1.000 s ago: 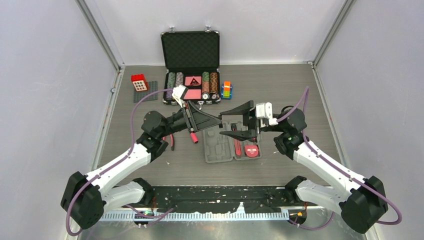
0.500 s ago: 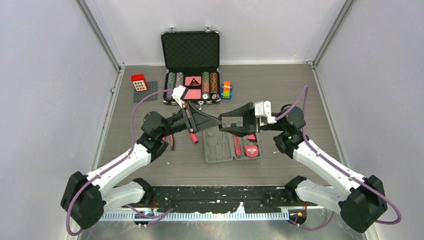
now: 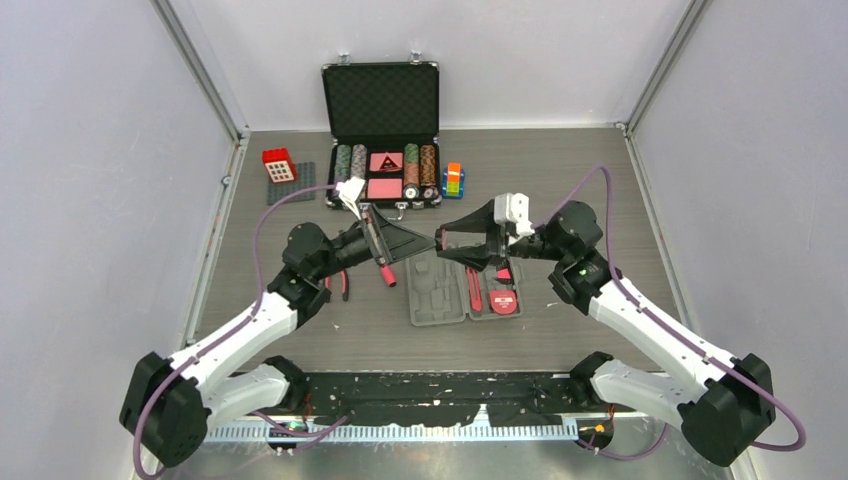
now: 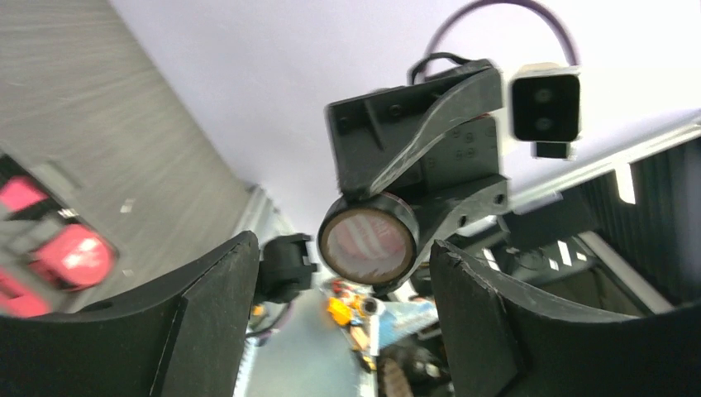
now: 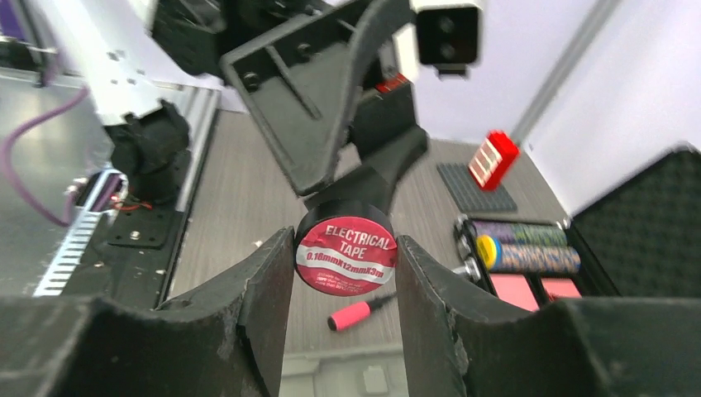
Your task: Pack the tool kit
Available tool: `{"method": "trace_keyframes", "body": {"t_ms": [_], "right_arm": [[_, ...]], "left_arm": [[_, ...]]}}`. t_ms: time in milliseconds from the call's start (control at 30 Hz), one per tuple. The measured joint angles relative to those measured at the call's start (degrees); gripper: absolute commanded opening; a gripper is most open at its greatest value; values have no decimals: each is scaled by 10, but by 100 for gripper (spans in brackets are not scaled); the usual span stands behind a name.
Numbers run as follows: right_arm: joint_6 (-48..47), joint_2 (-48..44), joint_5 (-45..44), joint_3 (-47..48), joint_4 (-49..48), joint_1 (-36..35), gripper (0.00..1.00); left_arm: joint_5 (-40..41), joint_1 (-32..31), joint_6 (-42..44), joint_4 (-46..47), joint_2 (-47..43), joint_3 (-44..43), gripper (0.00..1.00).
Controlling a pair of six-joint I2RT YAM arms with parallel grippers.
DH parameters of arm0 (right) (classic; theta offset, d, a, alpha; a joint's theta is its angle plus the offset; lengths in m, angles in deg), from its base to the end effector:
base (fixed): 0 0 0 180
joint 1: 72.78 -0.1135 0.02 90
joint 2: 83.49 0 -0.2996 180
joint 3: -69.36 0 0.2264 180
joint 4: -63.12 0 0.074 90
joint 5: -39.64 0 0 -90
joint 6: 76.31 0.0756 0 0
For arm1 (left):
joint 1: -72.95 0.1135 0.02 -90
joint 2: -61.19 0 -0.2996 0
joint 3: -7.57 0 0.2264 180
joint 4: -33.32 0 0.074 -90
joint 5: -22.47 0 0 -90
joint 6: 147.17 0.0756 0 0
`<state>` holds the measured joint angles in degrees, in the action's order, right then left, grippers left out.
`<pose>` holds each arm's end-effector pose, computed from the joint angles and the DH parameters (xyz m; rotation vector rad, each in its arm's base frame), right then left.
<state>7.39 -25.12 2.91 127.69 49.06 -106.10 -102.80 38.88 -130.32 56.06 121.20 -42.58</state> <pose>0.1380 0.1632 0.3973 -1.1928 0.9147 0.9952 0.1624 -0.1625 0.3645 0.0655 1.7048 -1.8992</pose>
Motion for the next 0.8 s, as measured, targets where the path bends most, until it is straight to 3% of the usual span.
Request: {"method": "trace_keyframes", "body": {"t_ms": [133, 400, 600, 800], "right_arm": [[-42, -4, -85, 27, 130, 1, 22], [-66, 25, -322, 81, 373, 1, 32], [-60, 134, -447, 120, 490, 22, 30], [-51, 241, -500, 153, 543, 51, 30]], "left_arm": [[67, 10, 98, -154, -50, -5, 82], [292, 11, 306, -490, -103, -66, 82], [384, 11, 379, -613, -114, -66, 83], [420, 11, 419, -657, -124, -66, 83]]}}
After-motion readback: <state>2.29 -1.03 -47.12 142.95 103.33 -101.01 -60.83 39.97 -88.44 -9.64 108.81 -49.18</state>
